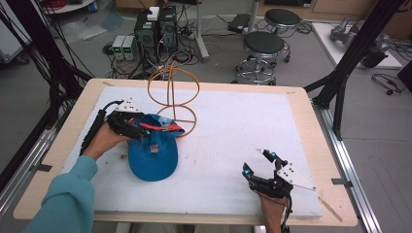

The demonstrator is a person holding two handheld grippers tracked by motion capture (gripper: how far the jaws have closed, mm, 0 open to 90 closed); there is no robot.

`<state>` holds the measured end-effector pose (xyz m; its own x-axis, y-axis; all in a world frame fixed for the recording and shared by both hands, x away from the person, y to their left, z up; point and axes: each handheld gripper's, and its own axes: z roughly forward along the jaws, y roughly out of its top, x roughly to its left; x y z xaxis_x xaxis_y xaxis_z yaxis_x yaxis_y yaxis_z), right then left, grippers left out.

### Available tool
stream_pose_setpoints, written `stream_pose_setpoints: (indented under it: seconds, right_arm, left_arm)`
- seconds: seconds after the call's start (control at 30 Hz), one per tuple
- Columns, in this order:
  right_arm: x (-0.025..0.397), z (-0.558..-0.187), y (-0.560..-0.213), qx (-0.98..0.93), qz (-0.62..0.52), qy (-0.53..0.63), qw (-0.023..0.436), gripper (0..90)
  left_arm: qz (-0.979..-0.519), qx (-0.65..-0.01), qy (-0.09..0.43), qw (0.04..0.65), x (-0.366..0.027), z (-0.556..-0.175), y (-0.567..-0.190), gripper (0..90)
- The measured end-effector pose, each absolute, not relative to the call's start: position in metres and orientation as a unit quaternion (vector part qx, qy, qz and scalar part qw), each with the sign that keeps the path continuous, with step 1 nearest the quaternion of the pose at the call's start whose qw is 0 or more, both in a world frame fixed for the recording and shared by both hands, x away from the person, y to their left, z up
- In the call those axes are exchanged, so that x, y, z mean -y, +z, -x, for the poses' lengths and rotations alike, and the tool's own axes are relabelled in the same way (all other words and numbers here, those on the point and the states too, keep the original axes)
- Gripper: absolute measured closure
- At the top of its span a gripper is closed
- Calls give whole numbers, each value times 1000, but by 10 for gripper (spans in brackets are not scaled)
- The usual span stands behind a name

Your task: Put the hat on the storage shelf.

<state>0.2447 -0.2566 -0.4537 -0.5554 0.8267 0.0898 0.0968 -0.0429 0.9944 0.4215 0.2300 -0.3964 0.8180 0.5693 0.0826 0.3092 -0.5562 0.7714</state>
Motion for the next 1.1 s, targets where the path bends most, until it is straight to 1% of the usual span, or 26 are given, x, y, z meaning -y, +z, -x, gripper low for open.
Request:
stream_pose_setpoints:
  seconds: [0.17,0.33,0.43,0.53,0.73,0.8,0.83,0.9,0.93,0.97,1.03,1.1]
  right_arm:
    - [257,-245,-454,-625,-369,622,295,108]
    - [258,-244,-454,-623,-374,624,289,108]
    - [258,-244,-454,-619,-375,627,288,109]
    - [258,-244,-454,-620,-372,626,291,108]
    - [258,-244,-454,-619,-373,627,290,108]
    - [258,-244,-454,-619,-373,627,290,108]
    - [258,-244,-454,-619,-373,627,290,108]
    - [259,-244,-454,-619,-373,627,291,109]
    - [259,-244,-454,-619,-373,627,291,109]
    - [259,-244,-454,-617,-374,629,290,108]
    - [260,-243,-454,-615,-376,631,287,108]
    - [260,-244,-454,-615,-375,631,288,108]
  left_arm:
    - [-878,-249,165,375,-226,-424,-402,248]
    - [-878,-258,165,367,-225,-425,-406,256]
    - [-887,-258,158,349,-222,-426,-411,261]
    - [-889,-258,151,346,-221,-427,-414,267]
    - [-896,-263,139,329,-219,-428,-420,315]
    - [-899,-263,137,322,-219,-428,-421,369]
    - [-899,-264,137,321,-220,-428,-422,369]
    - [-900,-266,138,317,-221,-428,-422,432]
    - [-899,-267,140,318,-221,-428,-423,432]
    - [-897,-270,142,319,-222,-427,-423,458]
    - [-900,-268,142,313,-223,-427,-424,482]
    - [-901,-269,142,308,-225,-427,-426,543]
